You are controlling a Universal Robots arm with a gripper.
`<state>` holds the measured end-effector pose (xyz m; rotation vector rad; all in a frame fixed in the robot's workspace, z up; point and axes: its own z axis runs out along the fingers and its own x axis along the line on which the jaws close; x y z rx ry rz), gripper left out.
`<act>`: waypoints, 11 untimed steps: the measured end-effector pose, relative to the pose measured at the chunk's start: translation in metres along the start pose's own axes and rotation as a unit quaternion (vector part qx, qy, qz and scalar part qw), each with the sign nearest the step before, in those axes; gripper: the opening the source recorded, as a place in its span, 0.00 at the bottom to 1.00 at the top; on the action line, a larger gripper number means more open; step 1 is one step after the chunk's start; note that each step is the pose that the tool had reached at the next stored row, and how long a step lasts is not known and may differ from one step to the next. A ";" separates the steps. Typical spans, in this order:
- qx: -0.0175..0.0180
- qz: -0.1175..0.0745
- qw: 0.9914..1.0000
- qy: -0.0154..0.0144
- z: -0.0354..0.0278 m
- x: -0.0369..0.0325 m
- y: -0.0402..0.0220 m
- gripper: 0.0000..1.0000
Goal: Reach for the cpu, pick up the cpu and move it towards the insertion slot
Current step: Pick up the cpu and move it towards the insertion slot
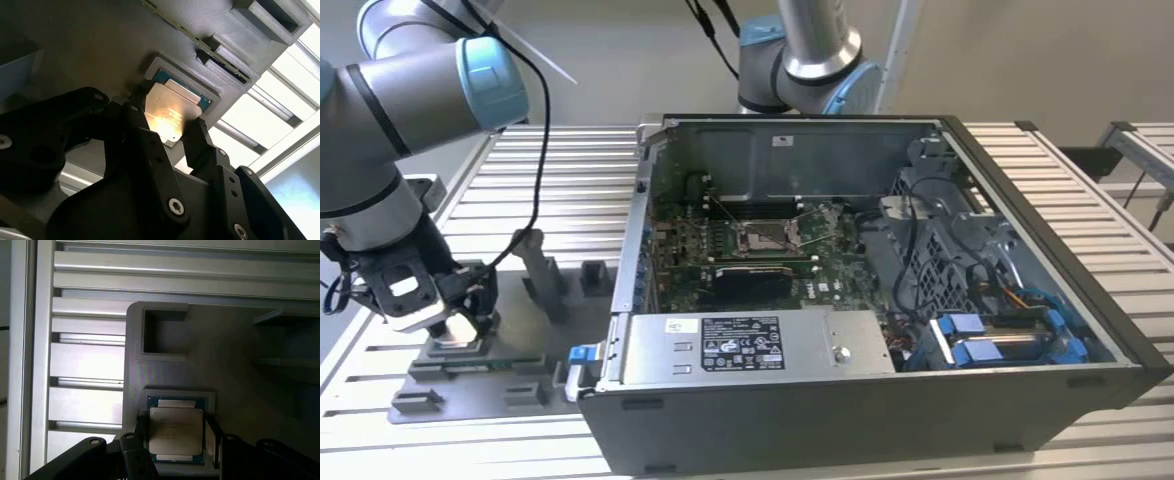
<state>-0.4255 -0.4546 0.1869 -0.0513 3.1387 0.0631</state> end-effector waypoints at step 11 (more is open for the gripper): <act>0.000 0.000 1.000 0.000 -0.0226 0.0000 0.0009 0.00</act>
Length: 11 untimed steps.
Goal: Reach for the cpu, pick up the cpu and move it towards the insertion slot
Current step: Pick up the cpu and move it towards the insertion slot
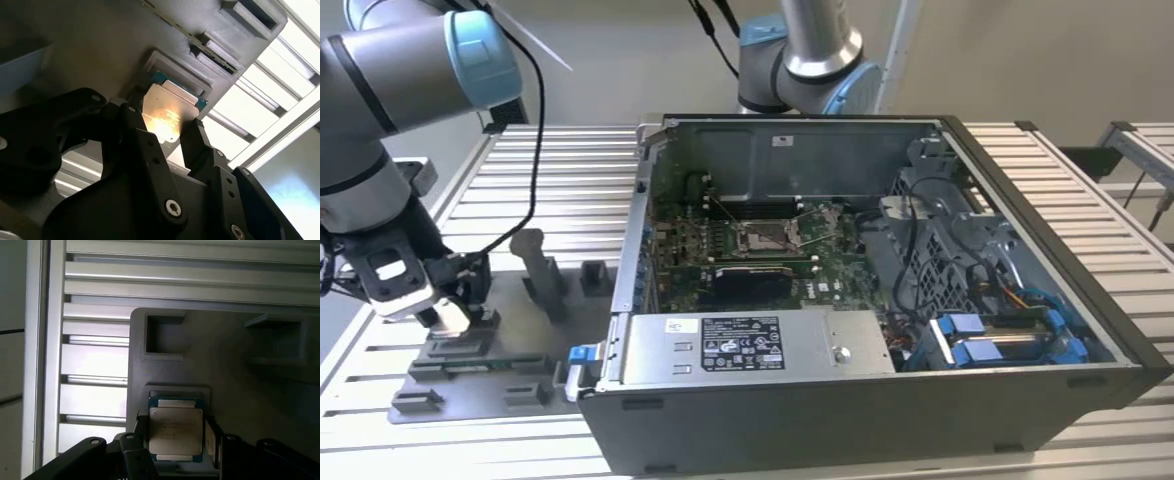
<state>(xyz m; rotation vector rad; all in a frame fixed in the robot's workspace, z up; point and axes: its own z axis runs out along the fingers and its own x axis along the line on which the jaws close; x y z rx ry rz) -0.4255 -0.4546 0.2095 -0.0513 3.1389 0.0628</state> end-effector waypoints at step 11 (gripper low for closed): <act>0.000 0.002 1.000 0.000 -0.0376 -0.0001 0.0015 0.00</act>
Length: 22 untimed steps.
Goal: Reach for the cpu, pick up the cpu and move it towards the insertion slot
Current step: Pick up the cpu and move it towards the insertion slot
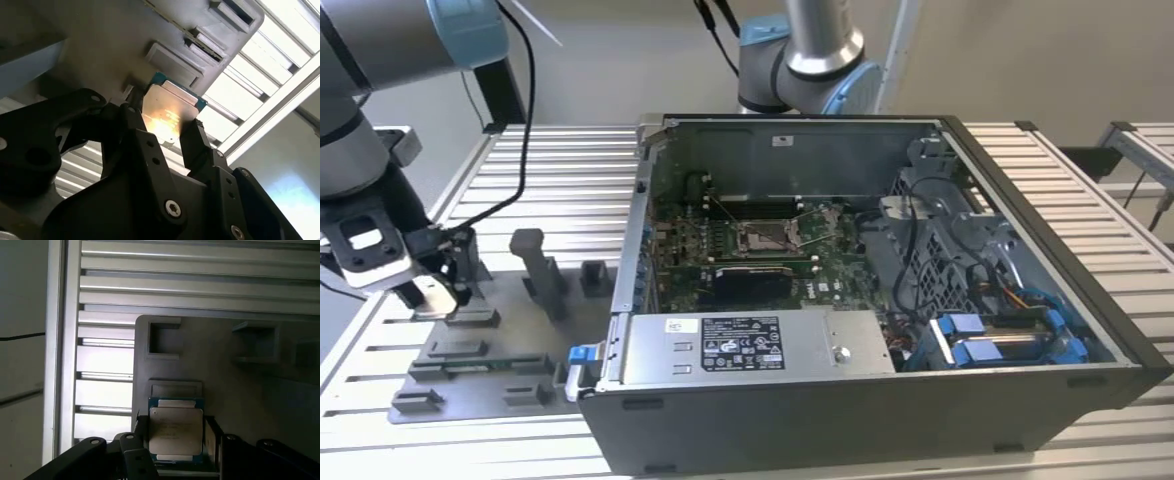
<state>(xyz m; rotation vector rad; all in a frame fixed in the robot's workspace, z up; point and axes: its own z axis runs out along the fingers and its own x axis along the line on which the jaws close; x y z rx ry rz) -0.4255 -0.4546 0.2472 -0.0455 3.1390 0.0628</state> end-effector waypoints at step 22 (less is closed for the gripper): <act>0.000 0.001 1.000 0.000 -0.0946 -0.0002 0.0038 0.00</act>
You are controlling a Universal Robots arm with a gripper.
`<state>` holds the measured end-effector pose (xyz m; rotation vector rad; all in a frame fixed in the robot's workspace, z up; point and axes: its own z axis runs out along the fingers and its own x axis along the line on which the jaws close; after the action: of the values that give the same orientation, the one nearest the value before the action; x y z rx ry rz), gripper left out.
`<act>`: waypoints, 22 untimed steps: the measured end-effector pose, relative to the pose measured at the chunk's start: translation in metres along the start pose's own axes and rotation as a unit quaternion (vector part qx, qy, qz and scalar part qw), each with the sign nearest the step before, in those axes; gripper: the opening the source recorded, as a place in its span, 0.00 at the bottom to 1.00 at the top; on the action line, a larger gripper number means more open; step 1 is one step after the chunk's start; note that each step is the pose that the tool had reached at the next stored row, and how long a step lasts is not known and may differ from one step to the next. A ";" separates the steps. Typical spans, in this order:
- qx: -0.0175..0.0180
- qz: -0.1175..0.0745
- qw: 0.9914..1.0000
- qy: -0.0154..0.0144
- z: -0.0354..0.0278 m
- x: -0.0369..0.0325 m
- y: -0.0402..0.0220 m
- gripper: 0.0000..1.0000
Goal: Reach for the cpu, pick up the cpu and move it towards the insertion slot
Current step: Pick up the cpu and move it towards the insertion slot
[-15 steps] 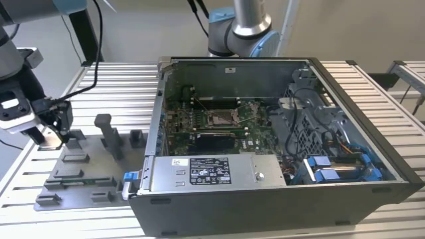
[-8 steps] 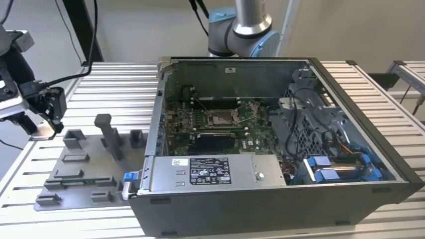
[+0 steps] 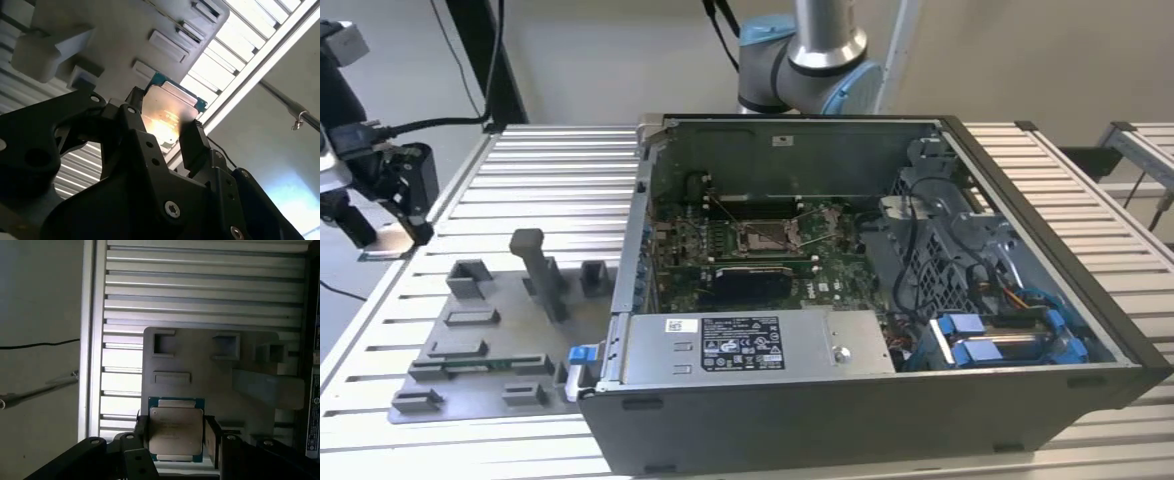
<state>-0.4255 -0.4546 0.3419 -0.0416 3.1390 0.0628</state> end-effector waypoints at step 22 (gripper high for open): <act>0.000 0.000 1.000 0.000 -0.0371 -0.0001 0.0015 0.00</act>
<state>-0.4255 -0.4546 0.3790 -0.0416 3.1390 0.0629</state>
